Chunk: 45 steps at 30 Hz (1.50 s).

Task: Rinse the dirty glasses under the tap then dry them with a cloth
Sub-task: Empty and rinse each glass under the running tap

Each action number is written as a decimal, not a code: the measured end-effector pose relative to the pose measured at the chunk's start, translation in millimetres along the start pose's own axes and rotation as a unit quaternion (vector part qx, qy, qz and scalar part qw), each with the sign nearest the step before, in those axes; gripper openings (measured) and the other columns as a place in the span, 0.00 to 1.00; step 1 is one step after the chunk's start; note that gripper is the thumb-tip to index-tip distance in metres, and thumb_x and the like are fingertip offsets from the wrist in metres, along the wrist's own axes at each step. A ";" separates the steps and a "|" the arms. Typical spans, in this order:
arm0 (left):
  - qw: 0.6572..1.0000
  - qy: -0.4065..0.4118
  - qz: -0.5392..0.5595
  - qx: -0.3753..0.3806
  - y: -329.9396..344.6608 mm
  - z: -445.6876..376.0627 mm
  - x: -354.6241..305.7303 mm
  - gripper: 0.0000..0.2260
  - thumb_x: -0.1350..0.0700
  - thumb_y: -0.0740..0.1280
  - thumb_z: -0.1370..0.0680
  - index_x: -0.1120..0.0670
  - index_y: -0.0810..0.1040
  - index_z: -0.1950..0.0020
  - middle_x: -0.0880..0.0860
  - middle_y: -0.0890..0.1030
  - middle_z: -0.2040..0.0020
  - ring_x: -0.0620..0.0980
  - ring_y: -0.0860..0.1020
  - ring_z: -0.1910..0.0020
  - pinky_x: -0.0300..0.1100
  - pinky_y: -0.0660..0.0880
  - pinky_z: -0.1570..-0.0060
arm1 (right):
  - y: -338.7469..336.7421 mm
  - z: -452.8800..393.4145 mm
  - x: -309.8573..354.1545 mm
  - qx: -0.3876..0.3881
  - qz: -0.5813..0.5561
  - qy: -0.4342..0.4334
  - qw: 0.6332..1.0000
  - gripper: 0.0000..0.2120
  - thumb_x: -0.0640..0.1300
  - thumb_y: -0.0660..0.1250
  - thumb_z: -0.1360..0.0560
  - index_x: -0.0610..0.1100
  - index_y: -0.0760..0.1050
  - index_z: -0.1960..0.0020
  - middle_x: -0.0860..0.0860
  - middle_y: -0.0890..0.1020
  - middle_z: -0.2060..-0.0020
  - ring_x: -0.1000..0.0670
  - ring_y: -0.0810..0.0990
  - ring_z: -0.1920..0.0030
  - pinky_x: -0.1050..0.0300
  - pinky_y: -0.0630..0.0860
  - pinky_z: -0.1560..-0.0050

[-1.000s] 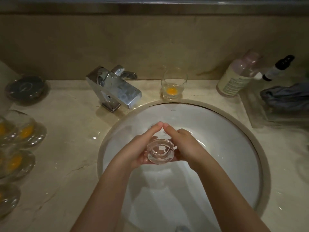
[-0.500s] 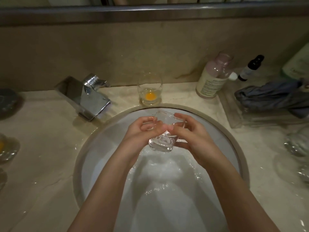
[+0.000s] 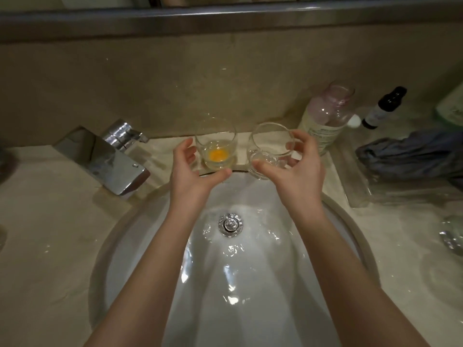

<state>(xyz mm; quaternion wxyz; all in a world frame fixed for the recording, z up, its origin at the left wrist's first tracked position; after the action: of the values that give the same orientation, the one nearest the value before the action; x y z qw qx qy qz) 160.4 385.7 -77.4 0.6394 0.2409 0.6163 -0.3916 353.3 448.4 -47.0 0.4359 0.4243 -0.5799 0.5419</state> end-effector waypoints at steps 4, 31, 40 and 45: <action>1.000 0.006 0.006 0.026 9.7 -14.1 -2.7 0.46 0.62 0.82 0.37 0.51 0.62 0.25 0.49 0.71 0.33 0.44 0.70 0.34 0.39 0.69 0.33 | 8.0 -9.0 -3.9 -0.001 0.008 -0.011 1.000 0.34 0.42 0.81 0.40 0.55 0.67 0.41 0.49 0.76 0.42 0.51 0.80 0.47 0.51 0.78 0.43; 0.996 -0.016 0.082 0.020 -49.4 38.3 8.5 0.35 0.65 0.82 0.41 0.40 0.74 0.42 0.44 0.79 0.42 0.34 0.79 0.46 0.35 0.77 0.45 | 39.4 13.4 63.0 0.013 0.022 -0.132 0.991 0.22 0.48 0.71 0.29 0.44 0.74 0.37 0.53 0.78 0.47 0.52 0.77 0.44 0.56 0.73 0.40; 0.996 -0.054 0.067 0.000 -93.1 69.9 36.8 0.35 0.56 0.80 0.45 0.46 0.77 0.40 0.47 0.82 0.44 0.41 0.80 0.45 0.30 0.76 0.55 | 144.0 42.0 58.0 0.243 -0.057 0.008 0.968 0.19 0.49 0.72 0.25 0.43 0.77 0.37 0.53 0.82 0.49 0.54 0.80 0.45 0.51 0.76 0.38; 0.997 -0.050 0.066 -0.001 -106.6 70.8 38.4 0.35 0.58 0.81 0.45 0.45 0.77 0.39 0.45 0.81 0.46 0.37 0.79 0.48 0.29 0.75 0.57 | 172.9 43.0 58.7 0.278 -0.096 0.043 0.955 0.17 0.49 0.67 0.22 0.44 0.77 0.36 0.52 0.81 0.44 0.51 0.79 0.42 0.49 0.76 0.38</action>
<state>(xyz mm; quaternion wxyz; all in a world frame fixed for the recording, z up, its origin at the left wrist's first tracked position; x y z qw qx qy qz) 115.2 260.4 -87.4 0.6940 0.2603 0.5667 -0.3597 169.3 413.4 -36.4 0.3752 0.5589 -0.3436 0.6548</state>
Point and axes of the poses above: each hand's wrist, its own z-axis away from the middle knuckle, its own y-axis out of the palm, x = y × z, the point moved 6 cm from there along -z, towards the middle knuckle
